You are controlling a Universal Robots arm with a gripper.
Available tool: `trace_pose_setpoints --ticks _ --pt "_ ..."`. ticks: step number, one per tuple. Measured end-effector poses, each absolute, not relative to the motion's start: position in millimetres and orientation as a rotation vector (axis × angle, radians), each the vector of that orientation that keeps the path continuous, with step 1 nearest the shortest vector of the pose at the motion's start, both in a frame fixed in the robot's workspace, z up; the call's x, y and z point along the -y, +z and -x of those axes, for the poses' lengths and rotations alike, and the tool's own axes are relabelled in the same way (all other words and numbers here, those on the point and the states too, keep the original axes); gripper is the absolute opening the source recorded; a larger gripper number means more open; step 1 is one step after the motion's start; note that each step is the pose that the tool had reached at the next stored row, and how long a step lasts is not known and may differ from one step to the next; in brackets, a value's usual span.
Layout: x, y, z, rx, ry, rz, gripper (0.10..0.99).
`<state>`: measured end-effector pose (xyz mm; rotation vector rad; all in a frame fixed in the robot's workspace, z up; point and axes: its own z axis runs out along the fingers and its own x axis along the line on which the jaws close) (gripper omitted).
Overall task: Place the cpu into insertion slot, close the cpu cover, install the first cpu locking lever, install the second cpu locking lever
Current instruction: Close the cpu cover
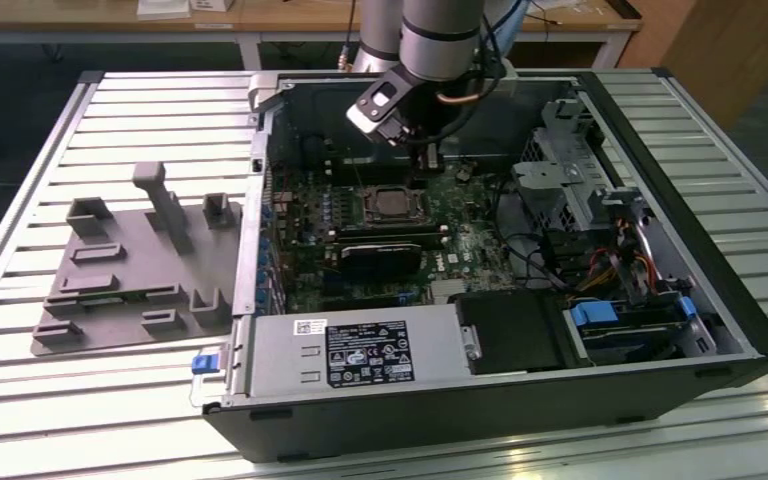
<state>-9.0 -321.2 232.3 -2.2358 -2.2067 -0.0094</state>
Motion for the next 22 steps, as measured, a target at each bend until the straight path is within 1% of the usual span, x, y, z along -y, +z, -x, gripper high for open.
trace_pose_setpoints --ticks 15,22 --pt "321.3 223.9 30.1 2.218 -0.023 2.236 0.102" --pt "321.3 223.8 30.1 2.33 -0.024 2.119 0.102"
